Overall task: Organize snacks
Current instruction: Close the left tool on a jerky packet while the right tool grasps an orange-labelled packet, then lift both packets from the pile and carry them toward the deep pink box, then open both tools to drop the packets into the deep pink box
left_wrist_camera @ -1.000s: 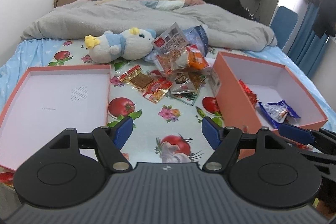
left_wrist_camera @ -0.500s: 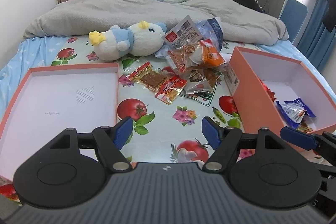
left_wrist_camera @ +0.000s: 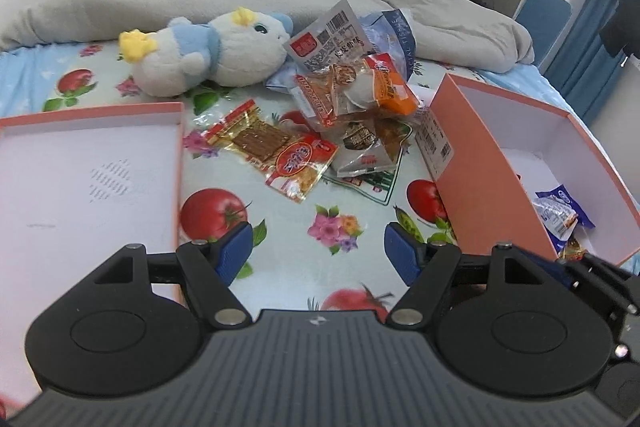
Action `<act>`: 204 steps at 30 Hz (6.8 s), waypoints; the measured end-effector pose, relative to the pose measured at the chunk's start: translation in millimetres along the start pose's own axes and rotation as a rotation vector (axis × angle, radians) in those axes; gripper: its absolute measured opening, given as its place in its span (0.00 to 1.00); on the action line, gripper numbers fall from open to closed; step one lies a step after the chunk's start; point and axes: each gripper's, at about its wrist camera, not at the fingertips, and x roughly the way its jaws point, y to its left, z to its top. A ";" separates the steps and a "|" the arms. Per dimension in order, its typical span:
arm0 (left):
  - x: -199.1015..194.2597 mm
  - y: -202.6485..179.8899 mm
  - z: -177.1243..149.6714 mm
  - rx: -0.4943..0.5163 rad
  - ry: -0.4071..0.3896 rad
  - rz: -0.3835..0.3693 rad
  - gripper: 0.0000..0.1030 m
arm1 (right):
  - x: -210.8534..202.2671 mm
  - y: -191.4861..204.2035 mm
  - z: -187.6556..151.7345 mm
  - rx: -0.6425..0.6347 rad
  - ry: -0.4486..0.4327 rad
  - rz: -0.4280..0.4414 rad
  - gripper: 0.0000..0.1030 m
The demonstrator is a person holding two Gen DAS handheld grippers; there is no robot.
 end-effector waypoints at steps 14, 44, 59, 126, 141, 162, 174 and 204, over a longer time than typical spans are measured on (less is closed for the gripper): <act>68.3 26.6 54.1 0.010 -0.019 -0.147 0.69 | 74.7 -6.1 14.5 -0.008 0.033 -0.034 0.53; 234.4 -14.1 171.2 0.070 0.137 -0.275 0.90 | 205.3 -41.3 37.8 0.019 0.058 -0.182 0.67; 255.2 -54.4 158.0 0.225 0.139 -0.121 0.77 | 201.1 -31.6 34.2 -0.029 0.096 -0.153 0.46; 24.8 20.9 -20.7 -0.194 0.052 -0.005 0.25 | 31.2 -20.9 -15.2 0.045 0.241 -0.097 0.23; -16.2 3.1 10.0 -0.179 0.007 0.002 0.25 | -2.6 -23.8 38.7 0.089 0.161 -0.067 0.22; -72.5 -100.9 107.2 -0.078 -0.165 -0.086 0.25 | -66.2 -89.6 119.3 0.122 -0.032 -0.102 0.22; -69.7 -177.4 141.9 -0.022 -0.168 -0.188 0.25 | -91.5 -153.5 134.8 0.155 -0.106 -0.180 0.22; 104.4 -266.2 88.0 0.184 0.230 -0.180 0.27 | -25.0 -262.1 26.3 0.329 0.244 -0.256 0.23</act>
